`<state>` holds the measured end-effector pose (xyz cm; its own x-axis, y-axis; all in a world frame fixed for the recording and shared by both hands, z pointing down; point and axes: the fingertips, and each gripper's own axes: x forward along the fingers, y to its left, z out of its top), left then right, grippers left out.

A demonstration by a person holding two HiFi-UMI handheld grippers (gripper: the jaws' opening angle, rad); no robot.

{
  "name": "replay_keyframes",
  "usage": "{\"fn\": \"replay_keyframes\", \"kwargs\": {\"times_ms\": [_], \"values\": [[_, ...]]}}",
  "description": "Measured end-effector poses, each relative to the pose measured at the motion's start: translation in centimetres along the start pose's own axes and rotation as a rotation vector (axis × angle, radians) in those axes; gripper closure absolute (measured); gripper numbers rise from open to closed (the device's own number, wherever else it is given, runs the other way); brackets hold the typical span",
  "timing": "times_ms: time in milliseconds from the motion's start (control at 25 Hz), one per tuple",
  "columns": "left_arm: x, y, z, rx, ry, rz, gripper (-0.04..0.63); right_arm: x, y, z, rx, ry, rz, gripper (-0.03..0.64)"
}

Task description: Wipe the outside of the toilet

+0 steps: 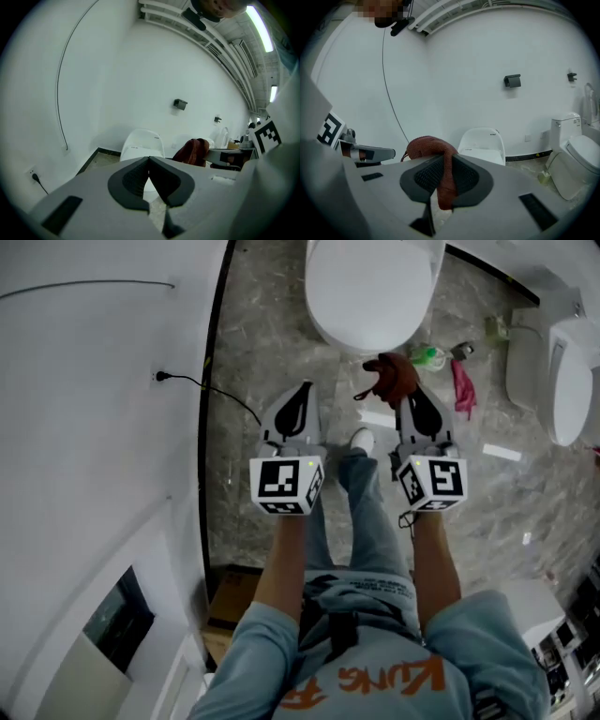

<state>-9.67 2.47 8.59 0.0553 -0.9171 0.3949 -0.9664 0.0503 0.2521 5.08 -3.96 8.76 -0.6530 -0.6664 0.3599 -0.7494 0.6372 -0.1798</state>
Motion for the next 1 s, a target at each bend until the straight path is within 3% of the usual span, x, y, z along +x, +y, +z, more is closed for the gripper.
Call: {"fn": "replay_keyframes", "kwargs": {"times_ms": [520, 1000], "values": [[6.1, 7.3, -14.5, 0.003, 0.075, -0.085, 0.601, 6.8, 4.5, -15.4, 0.005, 0.015, -0.058, 0.563], [9.0, 12.1, -19.9, 0.024, 0.098, -0.133, 0.601, 14.1, 7.3, -22.4, 0.002, 0.007, -0.03, 0.563]]}}
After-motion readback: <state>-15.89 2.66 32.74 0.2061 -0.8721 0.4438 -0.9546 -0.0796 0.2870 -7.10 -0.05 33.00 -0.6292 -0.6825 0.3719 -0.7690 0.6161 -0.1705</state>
